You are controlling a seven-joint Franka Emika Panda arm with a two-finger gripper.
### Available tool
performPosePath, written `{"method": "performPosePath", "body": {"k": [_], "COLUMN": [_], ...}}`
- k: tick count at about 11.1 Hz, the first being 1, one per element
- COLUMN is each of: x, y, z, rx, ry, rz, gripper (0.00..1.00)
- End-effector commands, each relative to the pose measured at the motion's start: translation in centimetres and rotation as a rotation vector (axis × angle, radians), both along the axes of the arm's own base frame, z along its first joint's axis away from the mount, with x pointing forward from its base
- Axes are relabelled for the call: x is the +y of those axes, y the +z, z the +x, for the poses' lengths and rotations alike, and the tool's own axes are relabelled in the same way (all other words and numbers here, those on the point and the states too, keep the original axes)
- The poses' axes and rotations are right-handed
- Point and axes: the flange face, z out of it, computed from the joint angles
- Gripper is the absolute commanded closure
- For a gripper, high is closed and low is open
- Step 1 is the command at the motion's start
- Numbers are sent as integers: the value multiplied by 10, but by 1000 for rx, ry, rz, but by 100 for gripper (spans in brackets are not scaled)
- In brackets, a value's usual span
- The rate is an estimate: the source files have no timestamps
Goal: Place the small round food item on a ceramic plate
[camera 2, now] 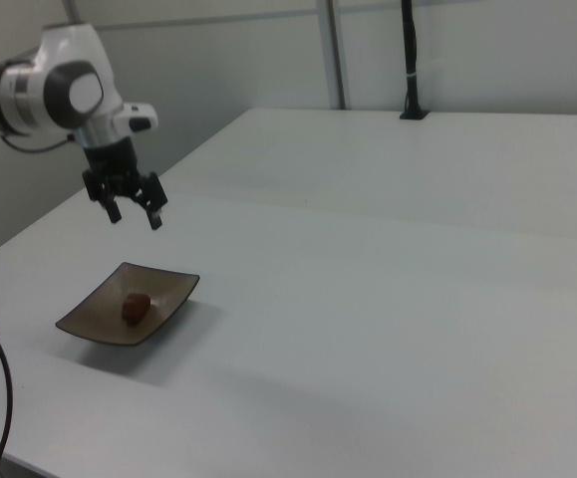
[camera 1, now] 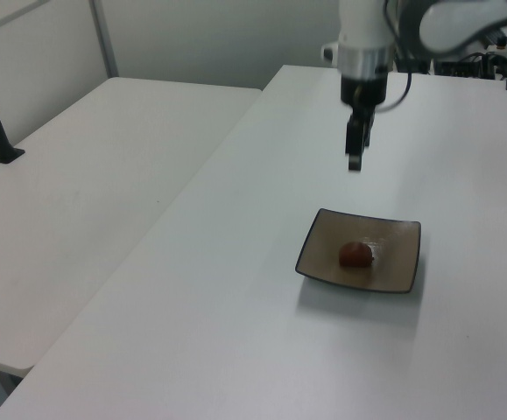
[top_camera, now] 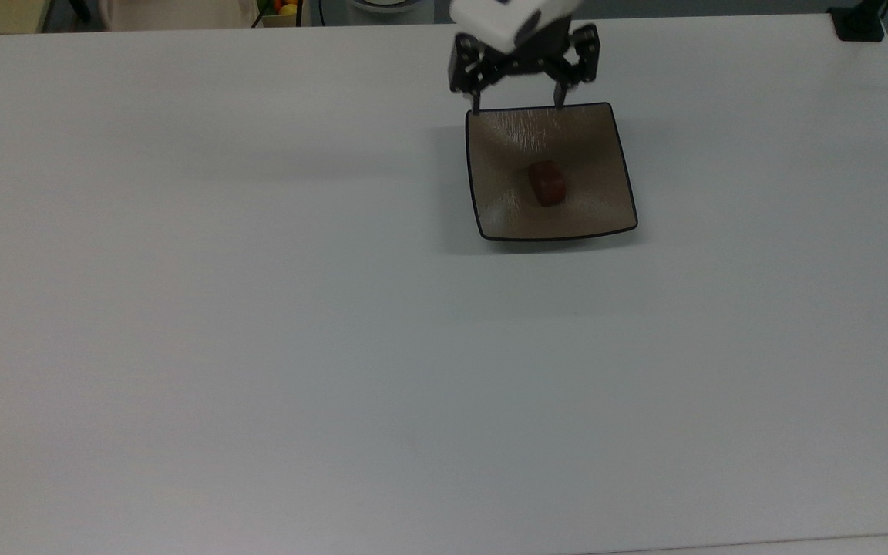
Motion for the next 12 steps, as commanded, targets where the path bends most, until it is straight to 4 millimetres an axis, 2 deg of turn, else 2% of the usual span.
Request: {"method": "performPosePath", "body": {"k": [1,2,4,6,7,10,12], "x": [-55,-74,-122,-162,-173,-175,-154], "y": [67,86,105,110,103,94,93], "z": [-15,-20,-23,-21,-19,-17,-17], "rx": [6,1,-10,-24,-13,-9,-28], "ry": [-90,-118,-191,-246,-235,-133,-76], "rz": [19,24,32,38,34,33,51], "gripper": [0,0,0,0,0,0,0]}}
